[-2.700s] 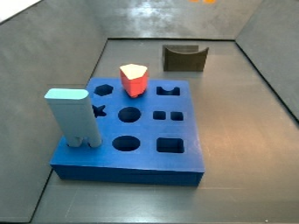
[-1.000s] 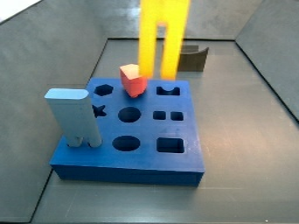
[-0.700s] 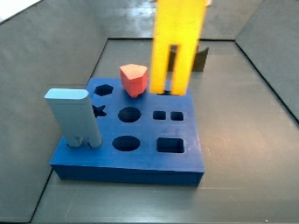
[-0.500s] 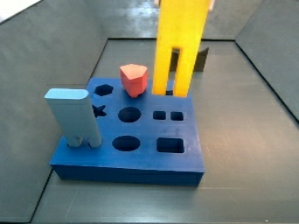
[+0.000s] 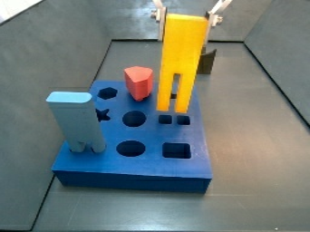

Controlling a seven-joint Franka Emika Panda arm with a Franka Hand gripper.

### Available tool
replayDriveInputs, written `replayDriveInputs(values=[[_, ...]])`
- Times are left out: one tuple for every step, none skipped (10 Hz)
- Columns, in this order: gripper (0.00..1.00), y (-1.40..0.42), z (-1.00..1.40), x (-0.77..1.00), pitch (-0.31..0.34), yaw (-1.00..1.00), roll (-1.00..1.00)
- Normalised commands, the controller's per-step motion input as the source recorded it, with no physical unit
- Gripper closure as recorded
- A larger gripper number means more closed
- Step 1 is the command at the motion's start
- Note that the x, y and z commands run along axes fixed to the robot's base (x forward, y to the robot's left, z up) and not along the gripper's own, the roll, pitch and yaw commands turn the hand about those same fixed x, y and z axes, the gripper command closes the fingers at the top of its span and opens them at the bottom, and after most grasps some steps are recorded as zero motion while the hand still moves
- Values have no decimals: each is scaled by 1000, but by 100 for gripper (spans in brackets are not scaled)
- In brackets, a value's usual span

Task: Pick up the double-square object. Move up. Place the double-square object on the fixture. Regrasp the double-square object. Move to above the board. Insert the double-square object.
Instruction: Insert the double-square object.

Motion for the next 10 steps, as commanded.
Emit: replayDriveInputs(values=[[100, -309, -300, 0, -74, 0, 26], [100, -380, -269, 0, -79, 0, 63], [100, 0, 0, 11, 19, 0, 0], [100, 17, 0, 0, 0, 0, 0], [100, 94, -131, 94, 19, 37, 0], [100, 0, -57, 31, 0, 0, 0], [100, -17, 0, 0, 0, 0, 0], [100, -29, -191, 189, 19, 0, 17], [100, 0, -197, 286, 57, 0, 0], [100, 0, -120, 223, 51, 0, 0]])
